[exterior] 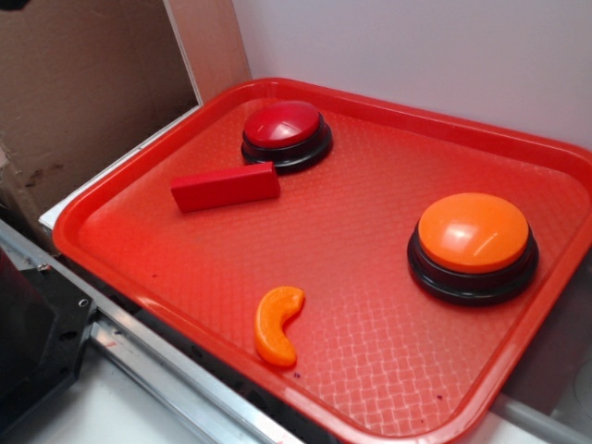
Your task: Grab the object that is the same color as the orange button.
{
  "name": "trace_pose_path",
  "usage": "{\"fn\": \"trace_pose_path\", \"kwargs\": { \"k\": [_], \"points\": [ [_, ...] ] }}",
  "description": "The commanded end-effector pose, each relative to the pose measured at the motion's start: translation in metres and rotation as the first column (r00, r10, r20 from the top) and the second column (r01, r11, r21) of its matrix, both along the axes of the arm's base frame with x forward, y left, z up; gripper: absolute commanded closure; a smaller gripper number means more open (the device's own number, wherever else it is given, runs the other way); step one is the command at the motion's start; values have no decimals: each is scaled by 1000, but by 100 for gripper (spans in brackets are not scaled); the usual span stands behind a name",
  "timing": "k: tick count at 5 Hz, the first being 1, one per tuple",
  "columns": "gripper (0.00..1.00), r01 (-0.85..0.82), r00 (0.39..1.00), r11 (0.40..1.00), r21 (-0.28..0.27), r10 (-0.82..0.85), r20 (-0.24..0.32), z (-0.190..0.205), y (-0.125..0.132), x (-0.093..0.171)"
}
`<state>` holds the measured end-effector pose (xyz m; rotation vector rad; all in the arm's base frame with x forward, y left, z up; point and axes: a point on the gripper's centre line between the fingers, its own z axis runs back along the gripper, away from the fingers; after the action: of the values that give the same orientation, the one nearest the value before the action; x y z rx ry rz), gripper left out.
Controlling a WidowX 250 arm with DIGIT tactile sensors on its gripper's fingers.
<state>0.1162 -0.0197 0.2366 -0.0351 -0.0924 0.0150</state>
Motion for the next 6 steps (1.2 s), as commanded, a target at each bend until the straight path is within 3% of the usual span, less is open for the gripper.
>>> {"fn": "trace_pose_path", "kwargs": {
  "k": [1,3,4,6],
  "points": [
    [0,0,1000,1000,0,0,0,0,0,0],
    [0,-31,999,999,19,31,-16,-44,-30,-7],
    [0,-130,992,990,49,130,-1,-77,-47,-2],
    [0,-227,972,973,-45,230,56,-139,-81,16]
  ]
}}
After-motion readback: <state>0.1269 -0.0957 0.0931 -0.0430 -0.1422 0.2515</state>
